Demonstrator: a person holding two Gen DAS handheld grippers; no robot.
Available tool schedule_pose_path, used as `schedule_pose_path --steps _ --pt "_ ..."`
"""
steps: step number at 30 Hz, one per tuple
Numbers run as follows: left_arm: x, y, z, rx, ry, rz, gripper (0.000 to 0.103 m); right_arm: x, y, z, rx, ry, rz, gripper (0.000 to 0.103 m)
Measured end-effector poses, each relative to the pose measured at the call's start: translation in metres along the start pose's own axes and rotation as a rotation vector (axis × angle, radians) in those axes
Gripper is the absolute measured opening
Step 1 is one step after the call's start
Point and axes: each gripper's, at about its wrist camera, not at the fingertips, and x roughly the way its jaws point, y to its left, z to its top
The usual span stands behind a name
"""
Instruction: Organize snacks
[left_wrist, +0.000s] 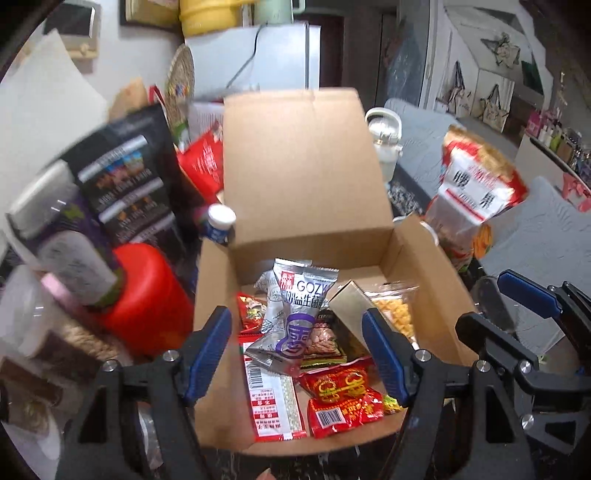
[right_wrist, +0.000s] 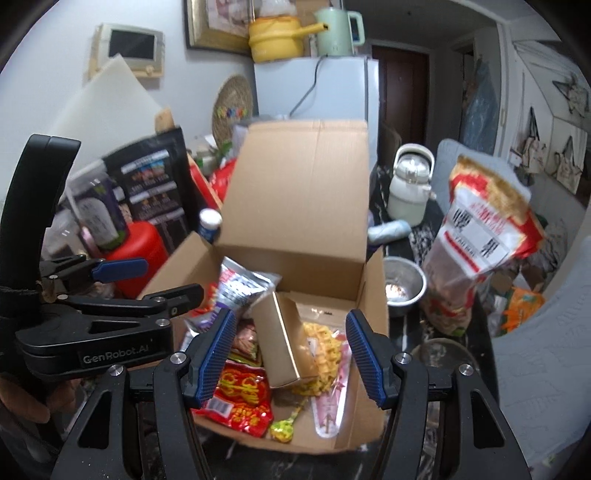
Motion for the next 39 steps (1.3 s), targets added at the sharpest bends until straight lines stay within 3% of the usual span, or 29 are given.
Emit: schedule_pose_path --steps 14,16,27,39 --pt "-0.119 -0.003 -0.030 0.008 -0.207 0.044 0.073 -0.099 0.024 -0.014 -0.026 -0.162 0.000 0.062" --pt "-0.133 -0.006 -0.040 0.019 -0.226 0.061 0.073 -0.112 0.028 -0.020 -0.027 -0.184 -0.001 0.068" --pt "-0.183 -0.016 -0.101 0.031 -0.268 0.030 0.073 -0.165 0.048 -0.070 -0.028 -0.238 -0.011 0.070" --pt "-0.209 -0.027 -0.148 0.031 -0.276 0.015 0.073 -0.197 0.058 -0.122 -0.003 -0.238 -0.012 0.070"
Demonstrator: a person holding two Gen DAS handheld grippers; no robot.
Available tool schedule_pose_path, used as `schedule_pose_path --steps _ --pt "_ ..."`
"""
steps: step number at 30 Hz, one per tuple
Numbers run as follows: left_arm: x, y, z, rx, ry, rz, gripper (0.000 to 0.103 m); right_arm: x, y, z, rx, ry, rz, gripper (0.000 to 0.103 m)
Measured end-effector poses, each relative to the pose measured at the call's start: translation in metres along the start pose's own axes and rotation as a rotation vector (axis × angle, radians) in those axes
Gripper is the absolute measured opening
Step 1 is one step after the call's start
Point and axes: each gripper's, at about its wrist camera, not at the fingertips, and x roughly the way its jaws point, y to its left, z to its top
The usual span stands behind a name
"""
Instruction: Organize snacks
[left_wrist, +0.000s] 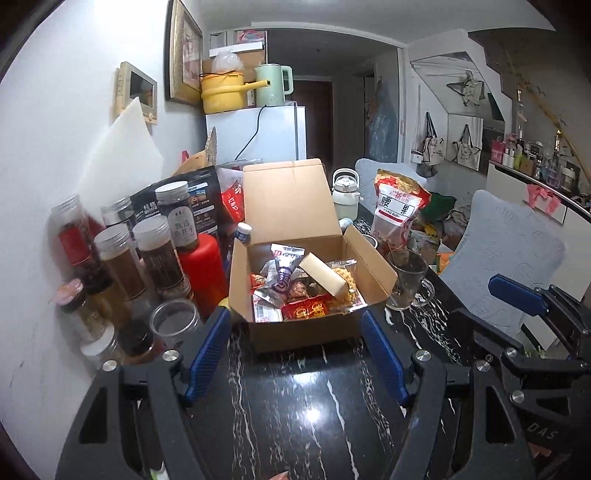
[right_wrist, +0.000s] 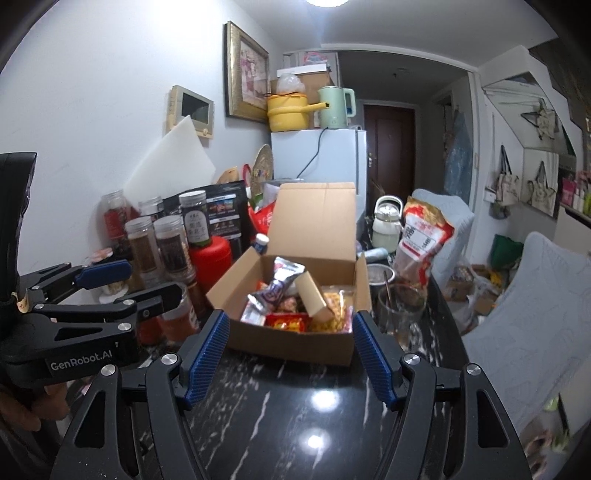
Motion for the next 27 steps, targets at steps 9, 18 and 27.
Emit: schedule_pose_path --steps 9,18,27 --pt "-0.024 -0.005 -0.018 0.003 -0.010 0.016 0.073 -0.020 0.001 -0.019 0.020 0.009 0.004 0.070" --pt "-0.022 -0.007 -0.030 -0.003 0.004 0.005 0.073 -0.024 -0.001 -0.032 0.032 0.034 0.000 0.070" --pt "-0.021 -0.005 -0.035 -0.012 0.008 0.013 0.073 -0.028 -0.001 -0.035 0.028 0.031 -0.015 0.070"
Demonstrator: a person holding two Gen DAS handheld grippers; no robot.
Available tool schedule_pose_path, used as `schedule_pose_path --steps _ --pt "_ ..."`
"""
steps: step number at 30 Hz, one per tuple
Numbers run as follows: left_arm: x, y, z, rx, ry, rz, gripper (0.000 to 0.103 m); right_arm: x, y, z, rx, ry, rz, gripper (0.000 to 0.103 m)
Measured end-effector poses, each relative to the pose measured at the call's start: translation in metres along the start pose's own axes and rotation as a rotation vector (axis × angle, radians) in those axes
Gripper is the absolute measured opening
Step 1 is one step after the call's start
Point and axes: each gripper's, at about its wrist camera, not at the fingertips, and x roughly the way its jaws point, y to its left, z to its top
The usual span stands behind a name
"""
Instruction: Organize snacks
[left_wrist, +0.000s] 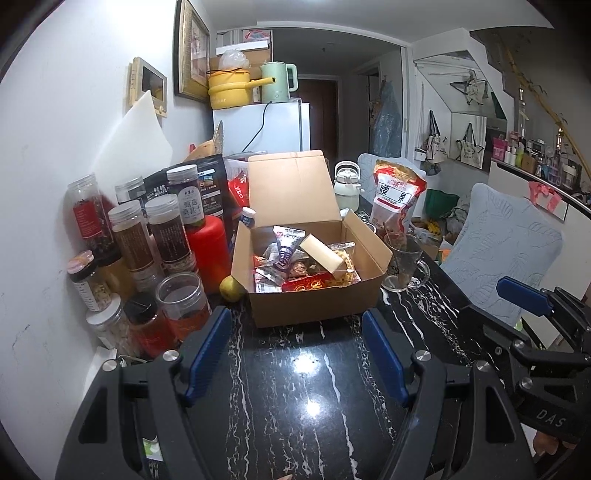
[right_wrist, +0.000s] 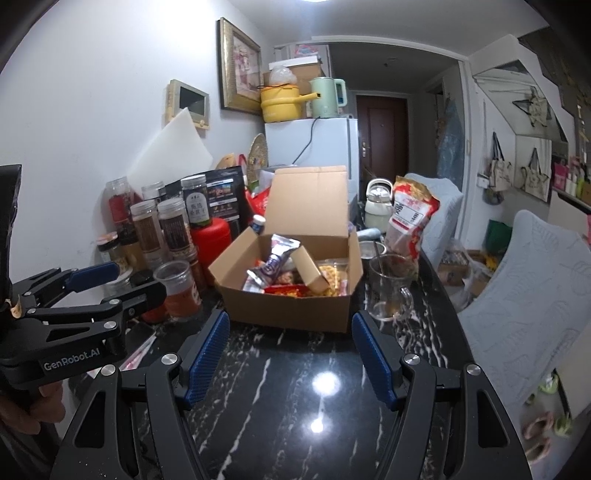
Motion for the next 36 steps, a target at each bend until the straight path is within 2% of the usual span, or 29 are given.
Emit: schedule_pose_path --steps 11,31,36 --pt "0.007 -0.003 -0.004 0.010 0.032 -0.030 0.073 -0.005 0.001 -0.005 0.002 -0.002 -0.004 0.070" --pt "0.015 -0.009 -0.005 0.029 0.054 -0.010 0.073 -0.005 -0.007 -0.010 0.007 0.014 -0.014 0.070" --pt "0.014 -0.011 -0.006 0.037 0.051 -0.027 0.073 -0.005 -0.008 -0.011 0.006 0.015 -0.016 0.070"
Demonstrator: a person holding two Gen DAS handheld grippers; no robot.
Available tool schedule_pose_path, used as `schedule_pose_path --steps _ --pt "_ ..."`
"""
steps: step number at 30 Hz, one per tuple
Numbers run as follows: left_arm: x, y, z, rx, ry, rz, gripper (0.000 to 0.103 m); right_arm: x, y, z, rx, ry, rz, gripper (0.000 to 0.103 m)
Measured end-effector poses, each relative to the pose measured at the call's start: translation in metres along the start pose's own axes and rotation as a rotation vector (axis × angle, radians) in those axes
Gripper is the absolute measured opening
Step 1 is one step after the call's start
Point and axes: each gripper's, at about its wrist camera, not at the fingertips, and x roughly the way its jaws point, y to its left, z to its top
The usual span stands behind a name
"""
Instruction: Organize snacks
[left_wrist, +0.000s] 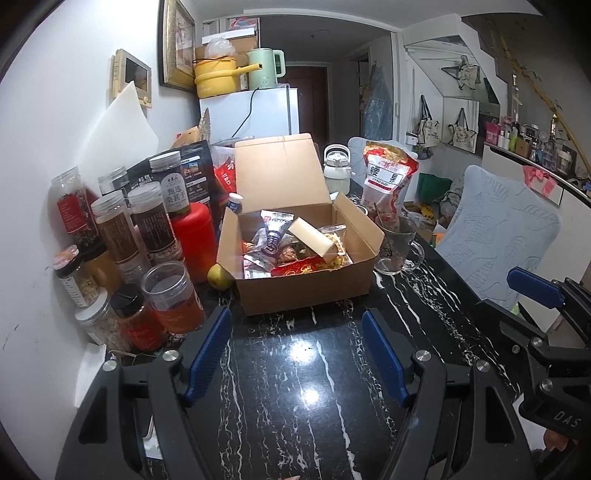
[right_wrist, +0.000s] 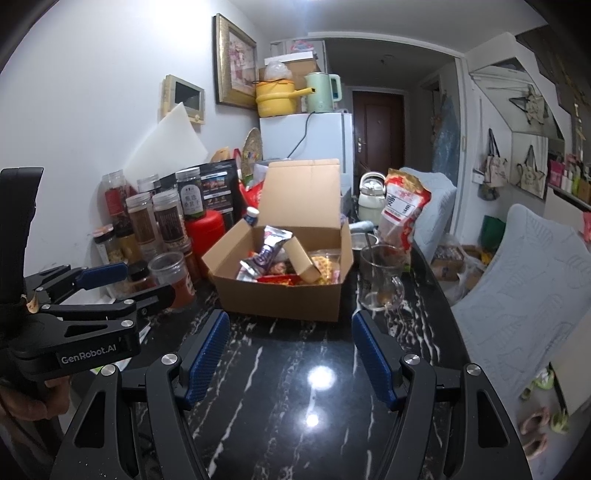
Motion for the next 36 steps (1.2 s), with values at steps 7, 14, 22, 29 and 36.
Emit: schedule_pose_path --steps 7,14,22,29,36 --pt "-0.0011 -0.0023 -0.0001 0.008 -0.001 -0.003 0.073 -0.0020 -0.0050 -0.0025 0.003 0.003 0.005 0.070" --pt "0.0015 -0.0019 -0.0006 -0.001 0.007 -0.017 0.073 -0.0032 -0.0059 -0.0030 0.003 0.005 0.004 0.070" --pt "0.0018 -0.0028 -0.0012 0.002 0.007 -0.012 0.073 -0.0036 -0.0061 -0.0030 0.003 0.006 0.004 0.070" --pt "0.0027 -0.0038 -0.0011 0.004 0.007 -0.006 0.073 -0.0050 -0.0079 -0.0030 0.003 0.005 0.004 0.070" --pt "0.0029 -0.0043 -0.0021 -0.003 0.007 -0.023 0.073 -0.0048 -0.0081 -0.0031 0.008 0.006 0.006 0.070"
